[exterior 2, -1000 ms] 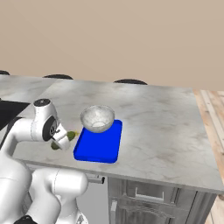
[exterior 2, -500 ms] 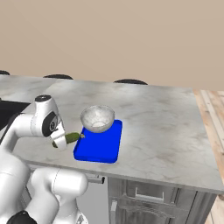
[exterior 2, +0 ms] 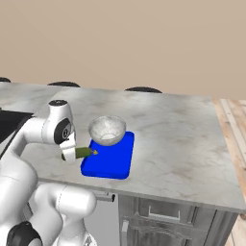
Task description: Place the two vegetables and bowl onto the tray for setting up a vegetable dip station.
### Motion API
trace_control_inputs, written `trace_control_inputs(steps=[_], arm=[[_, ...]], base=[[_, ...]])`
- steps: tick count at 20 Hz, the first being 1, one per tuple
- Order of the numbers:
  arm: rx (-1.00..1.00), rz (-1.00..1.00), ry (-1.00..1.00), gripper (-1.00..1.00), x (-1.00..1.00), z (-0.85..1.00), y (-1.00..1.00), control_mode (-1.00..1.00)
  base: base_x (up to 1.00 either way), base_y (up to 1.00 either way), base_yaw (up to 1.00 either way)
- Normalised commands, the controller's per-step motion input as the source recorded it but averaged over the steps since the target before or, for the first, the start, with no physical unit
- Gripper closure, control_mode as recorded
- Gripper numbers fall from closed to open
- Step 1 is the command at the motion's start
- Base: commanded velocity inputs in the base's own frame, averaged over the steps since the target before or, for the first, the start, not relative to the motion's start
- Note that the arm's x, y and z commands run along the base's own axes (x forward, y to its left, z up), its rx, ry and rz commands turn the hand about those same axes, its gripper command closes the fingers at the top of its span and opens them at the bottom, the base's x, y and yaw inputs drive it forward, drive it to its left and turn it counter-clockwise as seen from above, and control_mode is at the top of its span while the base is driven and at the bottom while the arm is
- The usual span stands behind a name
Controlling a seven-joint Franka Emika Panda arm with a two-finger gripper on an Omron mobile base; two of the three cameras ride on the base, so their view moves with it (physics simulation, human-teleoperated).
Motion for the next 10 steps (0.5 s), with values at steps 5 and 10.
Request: trace_control_inputs(steps=[5,10], arm=[[0.05,-0.16,0.05,1.0,0.0,0.0,-0.27,-1.0],[0.03,-0.11,0.02,1.0,0.02,-0.01,-0.24,-1.0]], base=[[0.0,0.0,0.0],[0.0,0.0,0.0]])
